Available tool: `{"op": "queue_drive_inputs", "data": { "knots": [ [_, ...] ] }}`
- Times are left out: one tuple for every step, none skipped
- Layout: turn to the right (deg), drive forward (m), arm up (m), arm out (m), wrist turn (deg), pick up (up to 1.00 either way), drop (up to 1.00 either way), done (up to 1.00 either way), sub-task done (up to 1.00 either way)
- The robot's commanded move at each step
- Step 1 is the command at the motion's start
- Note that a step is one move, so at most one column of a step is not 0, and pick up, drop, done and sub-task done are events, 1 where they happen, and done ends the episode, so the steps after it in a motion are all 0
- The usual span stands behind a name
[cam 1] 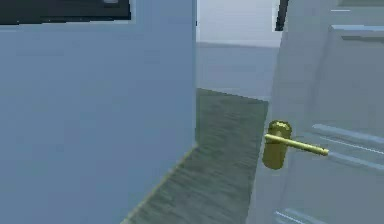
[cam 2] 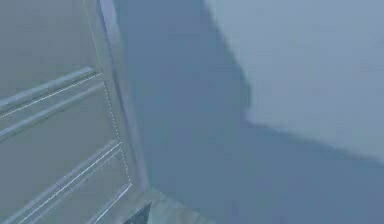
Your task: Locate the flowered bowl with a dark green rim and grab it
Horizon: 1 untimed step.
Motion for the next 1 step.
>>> {"op": "queue_drive_inputs", "data": {
  "knots": [
    [-15.0, 0.00, 0.00, 0.00, 0.0, 0.00, 0.00, 0.00, 0.00]
  ]
}}
